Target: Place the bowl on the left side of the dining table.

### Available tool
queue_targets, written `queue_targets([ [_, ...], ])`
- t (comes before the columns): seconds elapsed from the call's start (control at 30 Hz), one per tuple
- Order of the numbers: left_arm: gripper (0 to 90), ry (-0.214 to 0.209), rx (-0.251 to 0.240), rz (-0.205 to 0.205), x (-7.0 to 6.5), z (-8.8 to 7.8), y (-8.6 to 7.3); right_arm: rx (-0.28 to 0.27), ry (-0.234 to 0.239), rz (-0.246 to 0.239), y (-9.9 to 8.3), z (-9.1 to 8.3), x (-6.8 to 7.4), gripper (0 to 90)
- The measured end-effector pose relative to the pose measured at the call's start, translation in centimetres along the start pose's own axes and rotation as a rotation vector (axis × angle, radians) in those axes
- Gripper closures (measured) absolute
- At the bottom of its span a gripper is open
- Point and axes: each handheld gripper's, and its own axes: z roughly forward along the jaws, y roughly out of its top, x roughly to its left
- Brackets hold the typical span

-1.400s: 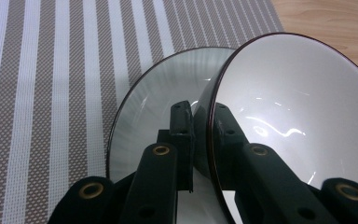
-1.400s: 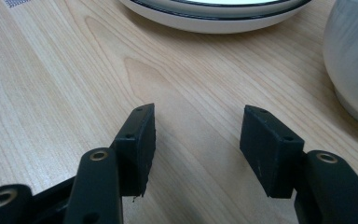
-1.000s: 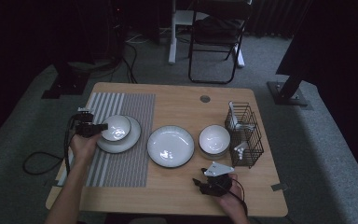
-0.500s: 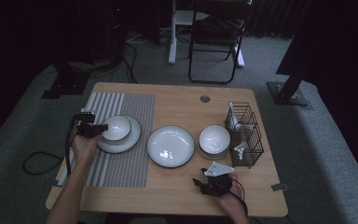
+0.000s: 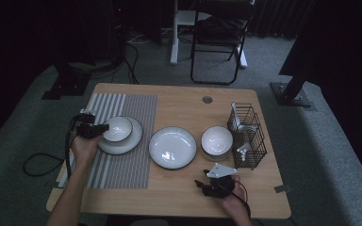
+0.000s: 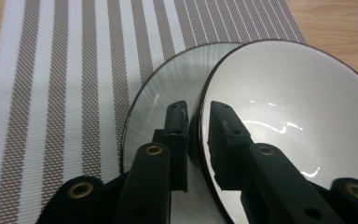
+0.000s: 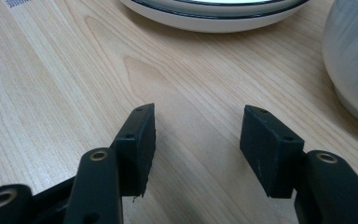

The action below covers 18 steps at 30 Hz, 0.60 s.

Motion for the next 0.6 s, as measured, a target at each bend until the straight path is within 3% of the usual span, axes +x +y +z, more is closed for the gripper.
queue_targets([
  [0.07,74.3,0.0,-0.005,0.0,0.0,-0.1,0.1,0.0,0.0,0.0,0.0,0.0,0.0,44.9],
  [0.1,74.3,0.027,-0.018,0.018,-0.1,-0.5,0.3,0.0,0.0,0.0,0.0,0.0,0.0,44.9],
  [0.17,71.2,0.039,-0.035,0.025,-0.2,-0.8,0.6,0.0,0.001,0.003,0.0,0.0,0.0,44.9],
  [0.27,69.2,0.034,-0.061,0.025,-0.3,-1.2,0.9,0.0,0.001,0.003,0.0,0.0,0.0,44.9],
  [0.43,67.0,0.007,-0.138,0.057,-1.5,-2.5,1.5,0.0,0.001,0.003,0.0,0.0,0.0,44.8],
  [0.6,66.0,-0.056,-0.197,0.096,-3.6,-3.6,2.6,0.0,0.006,0.006,0.0,0.0,-0.1,44.7],
])
